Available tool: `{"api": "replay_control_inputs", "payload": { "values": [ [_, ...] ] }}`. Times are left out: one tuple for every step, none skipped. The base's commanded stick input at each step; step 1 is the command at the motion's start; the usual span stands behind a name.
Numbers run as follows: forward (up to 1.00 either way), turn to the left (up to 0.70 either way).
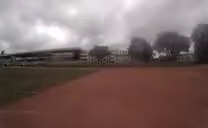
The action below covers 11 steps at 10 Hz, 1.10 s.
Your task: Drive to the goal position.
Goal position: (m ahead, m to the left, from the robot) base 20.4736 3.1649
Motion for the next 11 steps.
{"api": "replay_control_inputs", "payload": {
  "values": [
    [0.70, 0.00],
    [0.70, 0.00],
    [0.70, 0.00],
    [0.70, 0.00],
    [0.70, 0.00],
    [0.70, 0.00],
    [0.70, 0.00],
    [0.70, 0.00],
    [0.70, 0.00],
    [0.70, 0.00],
    [0.70, 0.00]
  ]
}}
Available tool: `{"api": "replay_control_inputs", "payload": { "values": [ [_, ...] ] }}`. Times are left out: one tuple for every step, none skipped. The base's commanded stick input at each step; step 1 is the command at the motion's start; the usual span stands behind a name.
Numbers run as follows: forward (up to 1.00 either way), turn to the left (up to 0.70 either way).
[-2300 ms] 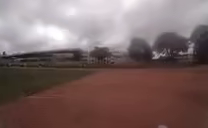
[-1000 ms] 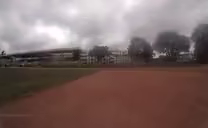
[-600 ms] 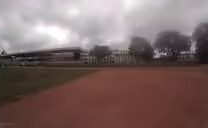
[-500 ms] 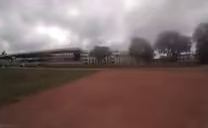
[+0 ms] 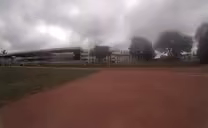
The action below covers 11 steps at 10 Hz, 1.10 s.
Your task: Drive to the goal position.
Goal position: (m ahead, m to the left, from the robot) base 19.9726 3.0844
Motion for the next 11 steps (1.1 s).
{"api": "replay_control_inputs", "payload": {
  "values": [
    [0.70, 0.00],
    [0.70, 0.00],
    [0.70, 0.00],
    [0.70, 0.00],
    [0.70, 0.00],
    [0.70, 0.00],
    [0.70, 0.00],
    [0.70, 0.00],
    [0.70, 0.00],
    [0.70, 0.00],
    [0.70, 0.00]
  ]
}}
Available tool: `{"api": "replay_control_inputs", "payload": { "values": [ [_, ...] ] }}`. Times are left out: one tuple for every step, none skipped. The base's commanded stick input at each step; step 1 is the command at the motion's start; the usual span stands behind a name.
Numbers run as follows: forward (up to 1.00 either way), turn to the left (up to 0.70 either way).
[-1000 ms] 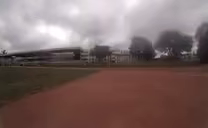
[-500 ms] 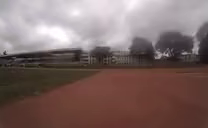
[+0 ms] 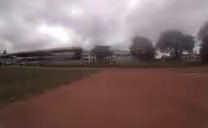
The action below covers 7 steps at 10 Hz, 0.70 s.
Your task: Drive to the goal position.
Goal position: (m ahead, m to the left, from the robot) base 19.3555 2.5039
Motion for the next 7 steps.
{"api": "replay_control_inputs", "payload": {
  "values": [
    [0.70, 0.00],
    [0.70, 0.00],
    [0.70, 0.00],
    [0.70, 0.00],
    [0.70, 0.00],
    [0.70, 0.00],
    [0.70, 0.00]
  ]
}}
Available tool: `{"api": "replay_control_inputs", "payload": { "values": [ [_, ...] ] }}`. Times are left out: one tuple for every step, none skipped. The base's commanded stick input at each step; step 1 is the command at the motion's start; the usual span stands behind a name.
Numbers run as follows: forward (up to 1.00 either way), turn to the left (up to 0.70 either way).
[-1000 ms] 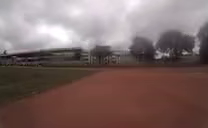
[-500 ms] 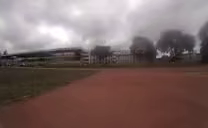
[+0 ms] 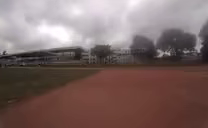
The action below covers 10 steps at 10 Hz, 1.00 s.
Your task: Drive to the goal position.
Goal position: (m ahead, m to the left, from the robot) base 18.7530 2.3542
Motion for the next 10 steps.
{"api": "replay_control_inputs", "payload": {
  "values": [
    [0.70, 0.00],
    [0.70, 0.00],
    [0.70, 0.00],
    [0.70, 0.00],
    [0.70, 0.00],
    [0.70, 0.00],
    [0.70, 0.00],
    [0.70, 0.00],
    [0.70, 0.00],
    [0.70, 0.00]
  ]
}}
